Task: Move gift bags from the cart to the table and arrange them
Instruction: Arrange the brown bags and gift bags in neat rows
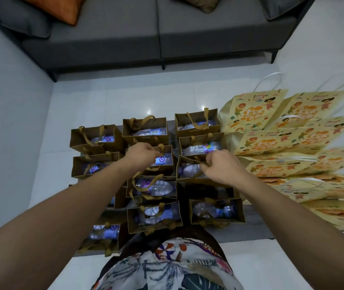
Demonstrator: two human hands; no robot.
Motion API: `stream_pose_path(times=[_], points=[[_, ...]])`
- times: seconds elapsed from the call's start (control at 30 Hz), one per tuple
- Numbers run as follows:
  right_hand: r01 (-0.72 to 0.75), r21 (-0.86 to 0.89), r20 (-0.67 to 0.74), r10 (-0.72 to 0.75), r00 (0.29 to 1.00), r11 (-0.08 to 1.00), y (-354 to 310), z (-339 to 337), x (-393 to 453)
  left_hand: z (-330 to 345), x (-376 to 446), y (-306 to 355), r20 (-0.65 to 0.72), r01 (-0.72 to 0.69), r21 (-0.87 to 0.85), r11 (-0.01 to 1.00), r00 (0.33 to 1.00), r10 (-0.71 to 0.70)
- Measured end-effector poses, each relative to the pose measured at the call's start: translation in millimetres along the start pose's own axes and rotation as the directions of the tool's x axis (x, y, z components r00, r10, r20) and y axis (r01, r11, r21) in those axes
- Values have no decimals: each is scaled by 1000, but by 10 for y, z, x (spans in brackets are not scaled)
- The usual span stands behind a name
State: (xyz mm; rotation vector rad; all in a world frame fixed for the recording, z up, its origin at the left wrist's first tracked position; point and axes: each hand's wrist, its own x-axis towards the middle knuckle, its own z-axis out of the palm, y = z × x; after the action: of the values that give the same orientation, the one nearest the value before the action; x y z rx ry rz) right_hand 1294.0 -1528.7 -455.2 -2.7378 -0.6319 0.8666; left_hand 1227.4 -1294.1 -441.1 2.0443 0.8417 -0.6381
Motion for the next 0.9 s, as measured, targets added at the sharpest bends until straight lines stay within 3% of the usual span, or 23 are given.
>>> stream_pose_path(times=[0.23, 0.47, 0.77, 0.9], points=[[-55, 53, 110, 49, 993, 997, 65, 380, 191, -23, -18, -405, -39, 65, 18, 998, 997, -64], [-65, -36, 156, 70, 985, 997, 277, 654, 257, 110, -30, -803, -32, 191, -32, 981, 981, -192], [-124, 73, 85, 117, 989, 990, 118, 764, 209, 310, -99, -1003, -73, 185, -56, 981, 979, -189], [-54, -71, -61, 50, 997, 996, -4, 982, 71, 322, -144, -1108, -55, 186, -105, 977, 980, -193]])
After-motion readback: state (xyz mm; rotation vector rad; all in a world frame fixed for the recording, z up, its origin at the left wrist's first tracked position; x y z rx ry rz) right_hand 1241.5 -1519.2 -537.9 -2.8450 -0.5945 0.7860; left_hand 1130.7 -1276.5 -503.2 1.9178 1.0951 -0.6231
